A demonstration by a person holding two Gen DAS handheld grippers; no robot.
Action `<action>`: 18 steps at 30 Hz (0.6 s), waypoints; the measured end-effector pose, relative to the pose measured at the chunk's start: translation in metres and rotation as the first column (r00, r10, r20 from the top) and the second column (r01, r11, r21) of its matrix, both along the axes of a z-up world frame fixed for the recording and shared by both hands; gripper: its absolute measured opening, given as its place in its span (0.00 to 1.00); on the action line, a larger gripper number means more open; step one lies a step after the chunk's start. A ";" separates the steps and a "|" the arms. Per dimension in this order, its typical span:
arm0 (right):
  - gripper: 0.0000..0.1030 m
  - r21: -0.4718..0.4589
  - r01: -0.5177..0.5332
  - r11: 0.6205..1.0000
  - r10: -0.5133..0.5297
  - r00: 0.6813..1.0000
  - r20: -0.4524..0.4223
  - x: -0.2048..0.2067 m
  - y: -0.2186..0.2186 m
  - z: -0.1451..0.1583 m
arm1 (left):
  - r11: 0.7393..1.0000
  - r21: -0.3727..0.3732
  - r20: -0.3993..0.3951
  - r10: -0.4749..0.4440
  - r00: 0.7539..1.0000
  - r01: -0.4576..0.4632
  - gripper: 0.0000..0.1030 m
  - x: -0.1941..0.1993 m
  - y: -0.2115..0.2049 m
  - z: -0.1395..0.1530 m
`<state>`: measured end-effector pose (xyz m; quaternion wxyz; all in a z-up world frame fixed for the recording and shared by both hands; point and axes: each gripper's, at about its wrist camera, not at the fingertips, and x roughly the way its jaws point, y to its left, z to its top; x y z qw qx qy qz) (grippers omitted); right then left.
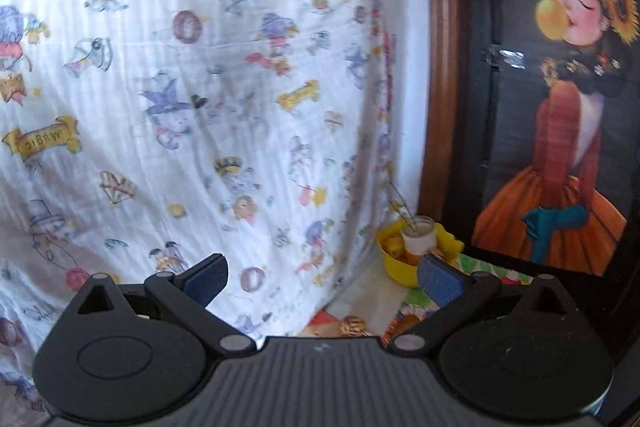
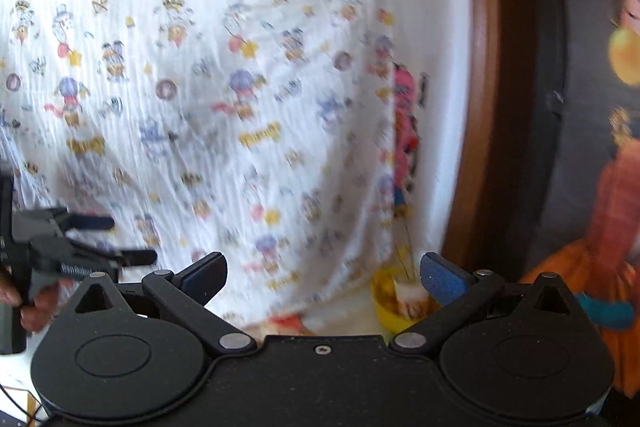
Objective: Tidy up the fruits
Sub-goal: 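Lift both open tools up away from the tray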
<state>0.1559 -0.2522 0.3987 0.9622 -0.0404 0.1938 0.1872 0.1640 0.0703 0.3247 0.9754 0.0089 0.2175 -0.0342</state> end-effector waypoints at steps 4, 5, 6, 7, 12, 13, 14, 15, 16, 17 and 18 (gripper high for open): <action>0.99 0.036 -0.045 0.998 0.044 0.999 0.023 0.042 0.010 -0.004 | 0.998 -0.042 0.000 0.057 0.998 -0.057 1.00 0.021 0.012 -0.015; 0.99 0.055 -0.052 0.997 0.051 0.998 0.029 0.050 0.010 -0.010 | 0.996 -0.057 0.003 0.067 0.998 -0.067 1.00 0.027 0.014 -0.020; 0.99 0.077 -0.061 0.995 0.059 0.998 0.034 0.059 0.010 -0.018 | 0.995 -0.071 0.007 0.075 0.997 -0.074 1.00 0.032 0.014 -0.027; 0.99 0.097 -0.064 0.993 0.061 0.997 0.037 0.067 0.009 -0.028 | 0.994 -0.080 0.010 0.078 0.997 -0.077 1.00 0.035 0.014 -0.032; 1.00 0.116 -0.101 0.988 0.103 0.995 -0.007 0.091 0.009 -0.087 | 0.992 -0.095 0.008 0.081 0.997 -0.080 1.00 0.051 0.007 -0.070; 1.00 0.104 -0.112 0.988 0.114 0.993 -0.018 0.093 0.009 -0.098 | 0.992 -0.095 0.002 0.081 0.997 -0.080 1.00 0.053 0.005 -0.080; 1.00 0.085 -0.122 0.989 0.124 0.992 -0.022 0.095 0.009 -0.108 | 0.992 -0.097 -0.006 0.080 0.997 -0.080 1.00 0.055 0.004 -0.088; 1.00 0.060 -0.131 0.990 0.133 0.991 -0.024 0.098 0.010 -0.119 | 0.992 -0.100 -0.014 0.076 0.997 -0.077 1.00 0.057 0.002 -0.098; 1.00 0.037 -0.145 0.989 0.147 0.989 -0.031 0.101 0.010 -0.128 | 0.992 -0.099 -0.024 0.070 0.997 -0.073 1.00 0.058 0.001 -0.107; 1.00 0.016 -0.163 0.986 0.164 0.985 -0.044 0.103 0.010 -0.136 | 0.992 -0.100 -0.036 0.069 0.997 -0.072 1.00 0.059 -0.001 -0.115; 1.00 0.001 -0.177 0.984 0.177 0.982 -0.059 0.106 0.011 -0.143 | 0.992 -0.101 -0.043 0.067 0.997 -0.071 1.00 0.060 -0.002 -0.124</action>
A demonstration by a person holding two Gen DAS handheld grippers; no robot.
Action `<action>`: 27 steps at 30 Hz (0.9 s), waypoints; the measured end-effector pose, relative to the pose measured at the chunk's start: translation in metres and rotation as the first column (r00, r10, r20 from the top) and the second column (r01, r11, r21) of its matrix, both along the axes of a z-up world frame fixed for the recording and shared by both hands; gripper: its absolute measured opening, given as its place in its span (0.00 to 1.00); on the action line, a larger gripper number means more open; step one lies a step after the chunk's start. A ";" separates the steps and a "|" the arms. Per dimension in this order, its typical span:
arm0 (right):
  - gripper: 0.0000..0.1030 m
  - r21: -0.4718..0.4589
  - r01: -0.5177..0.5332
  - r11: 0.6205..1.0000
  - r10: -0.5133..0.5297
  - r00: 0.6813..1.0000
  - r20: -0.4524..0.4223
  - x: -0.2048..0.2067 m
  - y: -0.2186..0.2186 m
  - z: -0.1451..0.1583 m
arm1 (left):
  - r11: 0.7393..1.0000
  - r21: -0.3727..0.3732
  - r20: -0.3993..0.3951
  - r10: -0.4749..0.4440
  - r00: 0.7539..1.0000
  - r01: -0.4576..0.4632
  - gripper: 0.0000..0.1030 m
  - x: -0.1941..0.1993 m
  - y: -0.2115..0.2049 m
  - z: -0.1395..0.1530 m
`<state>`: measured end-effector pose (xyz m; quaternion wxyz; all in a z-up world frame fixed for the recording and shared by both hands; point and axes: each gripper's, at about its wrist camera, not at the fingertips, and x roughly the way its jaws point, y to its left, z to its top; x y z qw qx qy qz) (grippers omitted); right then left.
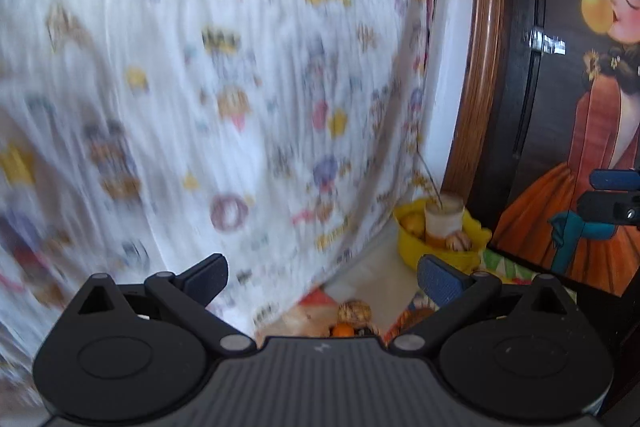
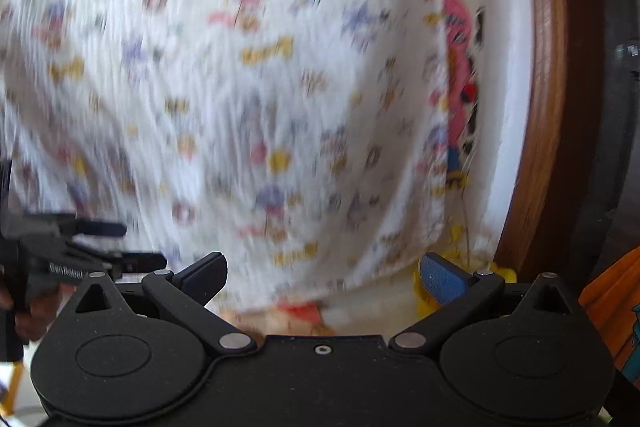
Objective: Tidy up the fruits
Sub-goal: 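Lift both open tools up away from the tray, then move the left tool to the striped pepino melon while the right tool reaches a small brown fruit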
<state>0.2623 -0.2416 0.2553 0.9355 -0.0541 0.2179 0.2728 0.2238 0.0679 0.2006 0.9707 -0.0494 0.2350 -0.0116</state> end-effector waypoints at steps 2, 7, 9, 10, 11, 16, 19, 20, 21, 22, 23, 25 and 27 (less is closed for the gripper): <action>0.99 -0.029 -0.031 0.999 0.030 0.999 -0.032 0.007 0.000 -0.015 | 1.000 0.000 -0.013 -0.003 1.000 0.003 1.00 0.000 -0.004 -0.017; 1.00 -0.057 -0.093 0.994 0.086 0.990 -0.111 0.025 -0.002 -0.049 | 0.999 -0.043 -0.042 0.015 0.999 -0.017 1.00 -0.006 -0.010 -0.055; 1.00 -0.056 -0.125 0.991 0.115 0.982 -0.151 0.034 -0.001 -0.065 | 0.998 -0.059 -0.062 0.021 0.998 -0.025 1.00 -0.009 -0.014 -0.072; 1.00 -0.057 -0.140 0.989 0.129 0.978 -0.165 0.037 0.000 -0.071 | 0.998 -0.060 -0.071 0.024 0.997 -0.028 1.00 -0.011 -0.018 -0.081; 1.00 -0.065 -0.162 0.985 0.148 0.973 -0.178 0.040 0.002 -0.080 | 0.998 -0.057 -0.080 0.020 0.997 -0.025 1.00 -0.013 -0.021 -0.090; 0.99 -0.167 -0.254 0.953 0.223 0.957 -0.185 0.046 0.015 -0.126 | 0.999 -0.003 -0.124 -0.052 0.991 0.052 1.00 -0.022 -0.044 -0.127; 0.99 -0.212 -0.289 0.934 0.246 0.947 -0.205 0.053 0.019 -0.154 | 0.995 0.007 -0.142 -0.093 0.986 0.095 1.00 -0.025 -0.054 -0.144; 0.99 -0.228 -0.301 0.926 0.254 0.943 -0.214 0.056 0.021 -0.164 | 0.994 0.004 -0.151 -0.107 0.983 0.109 1.00 -0.025 -0.057 -0.149; 0.99 -0.241 -0.311 0.919 0.260 0.940 -0.222 0.058 0.022 -0.171 | 0.992 0.000 -0.162 -0.121 0.979 0.122 1.00 -0.026 -0.059 -0.155; 0.99 -0.258 -0.325 0.910 0.269 0.935 -0.231 0.061 0.023 -0.179 | 0.991 -0.003 -0.173 -0.132 0.976 0.133 1.00 -0.026 -0.061 -0.158; 0.99 -0.277 -0.339 0.899 0.279 0.931 -0.236 0.064 0.024 -0.186 | 0.990 -0.006 -0.184 -0.142 0.973 0.143 1.00 -0.026 -0.064 -0.163; 0.98 -0.316 -0.366 0.875 0.297 0.923 -0.246 0.069 0.027 -0.197 | 0.987 -0.007 -0.208 -0.160 0.965 0.163 1.00 -0.023 -0.069 -0.173; 0.95 -0.361 -0.395 0.845 0.318 0.913 -0.256 0.074 0.031 -0.206 | 0.985 -0.005 -0.228 -0.171 0.959 0.174 1.00 -0.021 -0.074 -0.181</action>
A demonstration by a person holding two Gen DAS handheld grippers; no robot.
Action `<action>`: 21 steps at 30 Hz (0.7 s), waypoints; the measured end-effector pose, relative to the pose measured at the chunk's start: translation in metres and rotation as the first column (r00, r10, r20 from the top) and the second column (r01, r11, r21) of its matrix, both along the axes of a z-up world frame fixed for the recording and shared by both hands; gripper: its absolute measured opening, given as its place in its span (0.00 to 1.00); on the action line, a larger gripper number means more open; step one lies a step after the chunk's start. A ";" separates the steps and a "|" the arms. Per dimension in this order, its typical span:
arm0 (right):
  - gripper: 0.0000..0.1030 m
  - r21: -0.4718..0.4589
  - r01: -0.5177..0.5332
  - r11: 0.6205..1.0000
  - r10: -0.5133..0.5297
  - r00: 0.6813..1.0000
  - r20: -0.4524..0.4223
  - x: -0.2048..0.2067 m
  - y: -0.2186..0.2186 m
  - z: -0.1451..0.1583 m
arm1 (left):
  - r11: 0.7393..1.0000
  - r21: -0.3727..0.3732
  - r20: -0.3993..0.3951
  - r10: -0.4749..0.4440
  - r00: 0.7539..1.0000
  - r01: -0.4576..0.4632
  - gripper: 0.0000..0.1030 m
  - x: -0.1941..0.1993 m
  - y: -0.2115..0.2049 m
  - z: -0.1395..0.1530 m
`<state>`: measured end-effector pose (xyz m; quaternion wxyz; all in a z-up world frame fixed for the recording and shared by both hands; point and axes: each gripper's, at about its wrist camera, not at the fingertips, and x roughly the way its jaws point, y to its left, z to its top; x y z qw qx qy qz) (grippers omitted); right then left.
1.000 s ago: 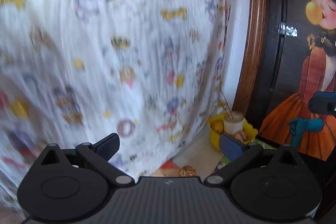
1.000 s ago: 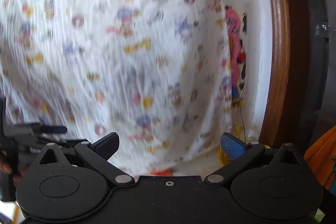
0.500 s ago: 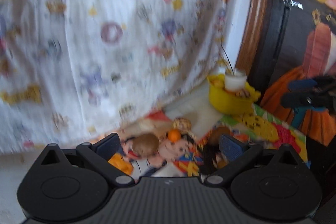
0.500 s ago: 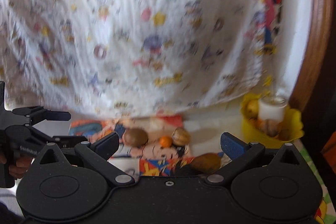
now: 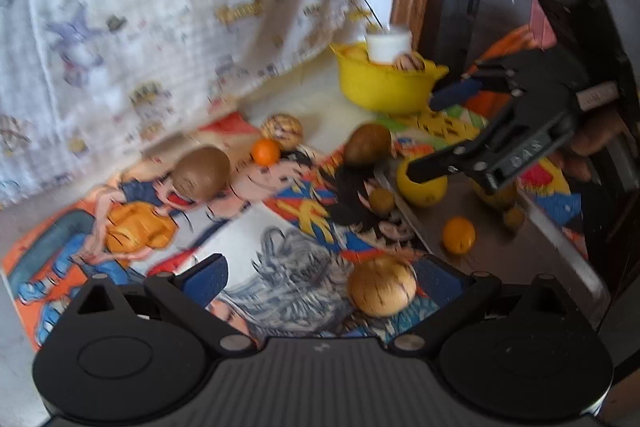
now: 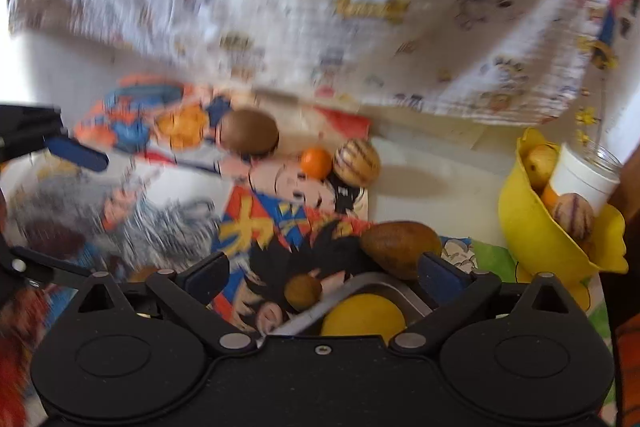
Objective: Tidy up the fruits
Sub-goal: 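Move the left tool to the striped pepino melon while the right tool reaches a small brown fruit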
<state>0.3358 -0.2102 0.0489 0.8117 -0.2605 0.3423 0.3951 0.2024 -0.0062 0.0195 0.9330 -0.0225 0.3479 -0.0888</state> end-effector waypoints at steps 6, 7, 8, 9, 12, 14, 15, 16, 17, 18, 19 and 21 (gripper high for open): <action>0.83 -0.131 -0.117 0.984 0.119 0.993 0.008 0.004 0.016 -0.020 | 0.998 0.045 -0.019 -0.038 0.999 0.039 1.00 0.004 -0.016 -0.015; 0.80 -0.151 -0.138 0.979 0.141 0.990 0.010 0.004 0.019 -0.022 | 0.997 0.058 -0.015 -0.045 0.999 0.046 1.00 0.005 -0.019 -0.017; 0.79 -0.174 -0.162 0.971 0.166 0.986 0.009 0.003 0.022 -0.024 | 0.996 0.073 -0.010 -0.053 0.999 0.053 1.00 0.005 -0.023 -0.018; 0.76 -0.192 -0.183 0.964 0.187 0.982 0.007 0.003 0.025 -0.026 | 0.994 0.088 -0.004 -0.059 0.998 0.059 1.00 0.005 -0.026 -0.019; 0.71 -0.240 -0.236 0.942 0.242 0.970 -0.002 0.001 0.034 -0.031 | 0.988 0.137 0.016 -0.080 0.997 0.077 1.00 0.006 -0.036 -0.023; 0.68 -0.261 -0.258 0.930 0.265 0.964 -0.010 0.000 0.039 -0.033 | 0.984 0.153 0.024 -0.091 0.996 0.086 0.98 0.008 -0.040 -0.024; 0.66 -0.270 -0.268 0.925 0.274 0.962 -0.016 0.001 0.041 -0.034 | 0.983 0.156 0.023 -0.098 0.995 0.093 0.98 0.008 -0.041 -0.025; 0.63 -0.278 -0.275 0.920 0.280 0.960 -0.021 0.001 0.043 -0.035 | 0.983 0.156 0.021 -0.104 0.994 0.099 0.96 0.009 -0.042 -0.026; 0.61 -0.289 -0.280 0.915 0.285 0.958 -0.026 0.001 0.044 -0.037 | 0.982 0.155 0.019 -0.110 0.994 0.105 0.95 0.010 -0.043 -0.027; 0.58 -0.300 -0.285 0.911 0.289 0.957 -0.030 0.002 0.046 -0.039 | 0.982 0.155 0.016 -0.113 0.993 0.110 0.94 0.011 -0.044 -0.028; 0.55 -0.308 -0.286 0.907 0.290 0.956 -0.033 0.003 0.047 -0.040 | 0.981 0.156 0.013 -0.117 0.993 0.113 0.92 0.012 -0.045 -0.028; 0.53 -0.318 -0.291 0.903 0.292 0.955 -0.045 0.005 0.049 -0.043 | 0.980 0.158 0.007 -0.120 0.993 0.118 0.90 0.015 -0.046 -0.031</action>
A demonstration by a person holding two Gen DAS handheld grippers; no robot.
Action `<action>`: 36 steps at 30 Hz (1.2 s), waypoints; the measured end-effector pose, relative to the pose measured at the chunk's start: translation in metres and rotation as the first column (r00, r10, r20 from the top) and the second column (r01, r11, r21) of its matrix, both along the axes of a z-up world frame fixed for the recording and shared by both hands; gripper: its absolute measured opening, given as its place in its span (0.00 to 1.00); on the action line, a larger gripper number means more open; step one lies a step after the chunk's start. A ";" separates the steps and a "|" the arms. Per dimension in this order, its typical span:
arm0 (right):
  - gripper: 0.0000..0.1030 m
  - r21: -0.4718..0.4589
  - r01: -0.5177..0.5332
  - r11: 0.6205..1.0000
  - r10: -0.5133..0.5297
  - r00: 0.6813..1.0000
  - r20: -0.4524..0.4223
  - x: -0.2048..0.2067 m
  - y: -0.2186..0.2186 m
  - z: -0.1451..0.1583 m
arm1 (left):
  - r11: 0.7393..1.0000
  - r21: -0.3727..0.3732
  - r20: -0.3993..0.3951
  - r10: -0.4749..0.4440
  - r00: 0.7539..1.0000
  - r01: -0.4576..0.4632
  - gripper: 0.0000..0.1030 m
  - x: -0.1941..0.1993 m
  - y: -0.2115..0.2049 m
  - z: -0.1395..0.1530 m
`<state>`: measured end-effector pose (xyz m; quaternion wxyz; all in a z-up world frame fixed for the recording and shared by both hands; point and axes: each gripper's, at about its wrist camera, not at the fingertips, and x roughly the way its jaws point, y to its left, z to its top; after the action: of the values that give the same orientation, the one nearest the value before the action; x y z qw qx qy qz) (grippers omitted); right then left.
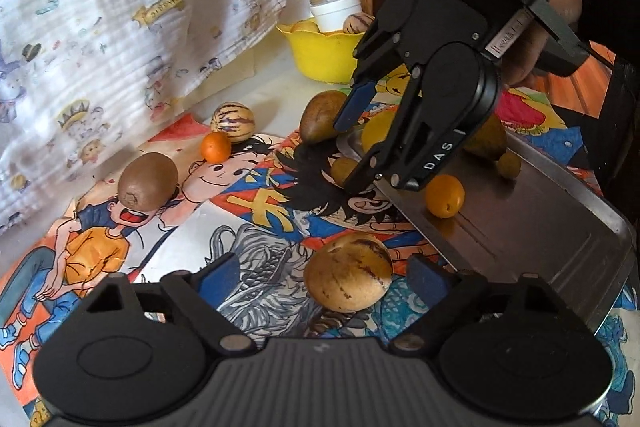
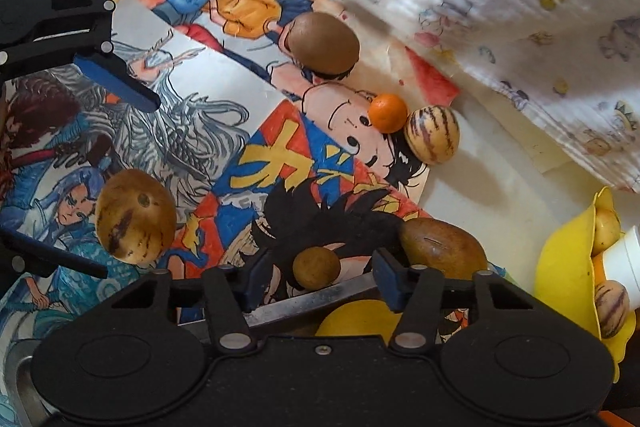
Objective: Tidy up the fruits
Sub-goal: 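Move the left tool to the striped pepino melon while the right tool reaches a small brown fruit, then lift the pale pepino in the left tool while the right lifts the small brown fruit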
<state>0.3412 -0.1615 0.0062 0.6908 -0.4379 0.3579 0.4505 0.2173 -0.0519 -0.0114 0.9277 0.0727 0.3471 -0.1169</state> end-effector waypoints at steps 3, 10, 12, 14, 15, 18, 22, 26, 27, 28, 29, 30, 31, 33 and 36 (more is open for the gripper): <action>0.49 -0.014 -0.006 1.000 0.006 1.000 -0.011 0.002 0.003 -0.003 | 1.000 0.003 -0.011 -0.002 1.000 0.002 0.84 0.002 -0.001 -0.004; 0.35 -0.058 -0.021 0.998 0.020 1.000 -0.024 0.005 0.009 -0.011 | 1.000 -0.015 -0.037 -0.017 0.999 0.016 0.71 0.007 -0.001 -0.009; 0.33 -0.064 -0.019 0.998 0.017 0.999 -0.030 0.006 0.010 -0.013 | 0.999 -0.027 -0.052 -0.025 0.998 0.023 0.68 0.009 -0.001 -0.010; 0.32 -0.062 -0.017 0.998 0.015 0.999 -0.033 0.007 0.010 -0.014 | 0.999 -0.041 -0.066 -0.031 0.997 0.028 0.62 0.011 -0.001 -0.011; 0.30 -0.065 -0.014 0.998 0.011 0.999 -0.035 0.007 0.010 -0.015 | 0.998 -0.046 -0.071 -0.034 0.997 0.031 0.61 0.012 -0.001 -0.011; 0.30 -0.064 -0.005 0.998 0.003 0.999 -0.035 0.008 0.011 -0.015 | 0.998 -0.057 -0.087 -0.043 0.995 0.038 0.53 0.012 -0.001 -0.012; 0.30 -0.054 0.009 0.998 -0.010 1.000 -0.028 0.007 0.010 -0.015 | 0.997 -0.072 -0.097 -0.036 0.995 0.029 0.52 0.013 0.000 -0.011; 0.30 -0.011 0.040 0.999 -0.040 0.999 -0.012 0.003 0.005 -0.010 | 0.995 -0.104 -0.111 -0.011 0.994 -0.001 0.51 0.013 0.005 -0.009; 0.30 0.007 0.052 0.999 -0.052 0.999 -0.010 0.002 0.003 -0.007 | 0.994 -0.110 -0.111 -0.001 0.994 -0.011 0.51 0.013 0.007 -0.008; 0.30 0.028 0.066 0.997 -0.066 0.998 -0.008 0.001 0.000 -0.004 | 0.993 -0.115 -0.111 0.009 0.994 -0.022 0.51 0.013 0.008 -0.007; 0.30 0.047 0.077 0.996 -0.076 0.997 -0.007 0.000 -0.001 -0.001 | 0.992 -0.119 -0.112 0.019 0.994 -0.032 0.51 0.013 0.009 -0.006; 0.30 0.075 0.088 0.993 -0.088 0.996 -0.011 -0.002 -0.005 0.003 | 0.991 -0.124 -0.111 0.029 0.993 -0.043 0.51 0.013 0.011 -0.005; 0.30 0.100 0.098 0.990 -0.098 0.995 -0.012 -0.004 -0.007 0.007 | 0.990 -0.131 -0.110 0.039 0.993 -0.054 0.51 0.013 0.012 -0.004; 0.30 0.150 0.126 0.981 -0.127 0.992 -0.005 -0.009 -0.014 0.015 | 0.986 -0.146 -0.107 0.061 0.992 -0.076 0.51 0.013 0.015 0.000; 0.30 0.215 0.170 0.962 -0.178 0.984 0.019 -0.018 -0.023 0.025 | 0.981 -0.160 -0.101 0.098 0.990 -0.113 0.51 0.012 0.019 0.006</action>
<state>0.3232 -0.1845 0.0315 0.7774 -0.3368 0.3314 0.4151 0.2292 -0.0328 -0.0054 0.9183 -0.0283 0.3822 -0.0992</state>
